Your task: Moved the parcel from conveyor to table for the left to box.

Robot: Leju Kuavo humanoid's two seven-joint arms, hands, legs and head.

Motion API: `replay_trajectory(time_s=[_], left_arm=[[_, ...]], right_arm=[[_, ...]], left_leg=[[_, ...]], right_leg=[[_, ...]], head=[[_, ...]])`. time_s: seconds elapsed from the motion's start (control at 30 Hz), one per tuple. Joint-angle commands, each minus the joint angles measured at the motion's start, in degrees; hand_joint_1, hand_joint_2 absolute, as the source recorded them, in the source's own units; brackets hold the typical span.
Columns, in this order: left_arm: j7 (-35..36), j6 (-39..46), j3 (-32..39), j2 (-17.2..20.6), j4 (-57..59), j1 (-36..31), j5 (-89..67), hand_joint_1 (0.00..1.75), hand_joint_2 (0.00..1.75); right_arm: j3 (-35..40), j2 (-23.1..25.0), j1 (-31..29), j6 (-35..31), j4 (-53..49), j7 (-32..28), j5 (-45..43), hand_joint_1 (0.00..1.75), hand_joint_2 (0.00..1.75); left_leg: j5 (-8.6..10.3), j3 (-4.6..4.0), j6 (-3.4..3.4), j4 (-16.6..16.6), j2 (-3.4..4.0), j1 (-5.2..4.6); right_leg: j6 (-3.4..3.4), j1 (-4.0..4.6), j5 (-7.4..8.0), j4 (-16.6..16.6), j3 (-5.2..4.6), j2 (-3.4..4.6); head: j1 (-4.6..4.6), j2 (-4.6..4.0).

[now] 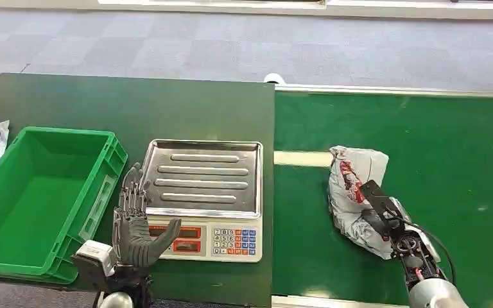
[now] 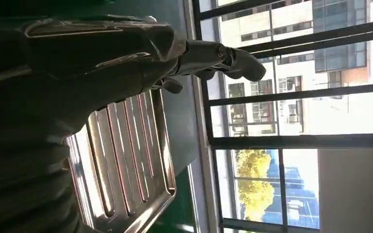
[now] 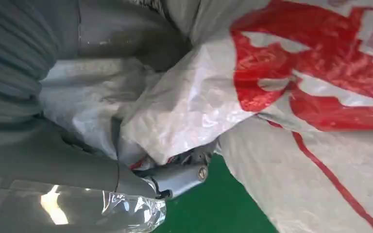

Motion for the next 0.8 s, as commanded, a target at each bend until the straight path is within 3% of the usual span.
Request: replay_trajectory(time_s=[0.03, 0.17, 0.23, 0.3, 0.37, 0.5, 0.63, 0.8], left_arm=[[1.6, -0.8, 1.6, -1.0, -1.9, 2.9, -1.1, 0.0, 1.75], [1.9, -1.1, 1.9, -1.2, -2.1, 3.1, -1.1, 0.0, 1.75], [2.0, -1.1, 2.5, -1.4, -2.2, 3.0, -1.2, 0.0, 1.75], [1.3, -1.4, 3.2, -0.8, -2.2, 2.2, -1.4, 0.0, 1.75], [0.7, -1.6, 4.0, -0.9, -1.6, 1.3, -2.3, 0.0, 1.75], [-1.6, -4.0, 5.3, -1.2, 1.3, -3.8, -1.9, 0.0, 1.75], [-2.0, -4.2, 6.9, -1.2, 2.2, -9.1, -1.3, 0.0, 1.75], [-0.1, -3.6, 10.9, -1.7, 1.0, -13.0, -0.5, 0.0, 1.75]], right_arm=[[-0.7, 2.8, 1.2, -11.3, 0.3, -3.4, -1.1, 1.75, 1.75], [-0.7, 2.8, 1.6, -10.7, -0.8, -2.7, -1.2, 1.75, 1.75], [-2.6, 3.6, 2.0, -15.2, -3.9, -7.8, -3.4, 1.75, 1.75], [-3.2, 5.1, 2.6, -17.7, -13.1, -12.3, -5.9, 1.75, 1.75], [-1.3, 6.5, 4.8, -17.5, -24.7, -10.2, -6.7, 1.75, 1.75], [7.9, 8.8, 5.6, -17.5, -41.6, -10.4, -5.4, 1.75, 1.75], [18.0, 9.7, 2.5, -15.7, -43.4, -10.0, -2.7, 1.75, 1.75], [30.5, 13.7, 3.0, -10.5, -42.7, -12.1, -1.7, 1.75, 1.75]], left_leg=[[0.05, 0.0, 0.07, -0.1, 0.06, 0.05], [0.01, -0.12, 0.06, 0.0, 0.04, 0.0], [0.01, -0.1, 0.06, 0.0, 0.04, 0.01], [0.02, -0.17, 0.06, 0.0, 0.08, -0.01], [0.03, -0.31, 0.04, 0.0, 0.2, -0.03], [0.06, -0.53, 0.05, 0.1, 0.31, -0.05], [0.11, -0.56, 0.06, 0.1, 0.35, -0.03], [0.12, -0.3, 0.0, 0.0, 0.4, 0.04]], right_leg=[[-0.18, 0.09, 0.08, -0.1, -0.01, 0.01], [-0.11, 0.03, 0.02, 0.0, -0.07, 0.0], [-0.1, 0.04, 0.03, -0.1, -0.06, 0.01], [-0.12, 0.02, 0.04, 0.0, -0.15, 0.04], [-0.13, 0.0, 0.07, 0.1, -0.32, 0.16], [-0.21, -0.01, 0.13, 0.2, -0.63, 0.29], [-0.29, 0.02, 0.17, 0.2, -0.71, 0.31], [-0.23, 0.09, 0.17, 0.1, -0.45, 0.34]], head=[[0.0, 0.0], [0.02, 0.0], [0.0, 0.0], [0.0, 0.0], [0.0, 0.0], [-0.02, 0.0], [0.0, 0.0], [-0.02, 0.0]])
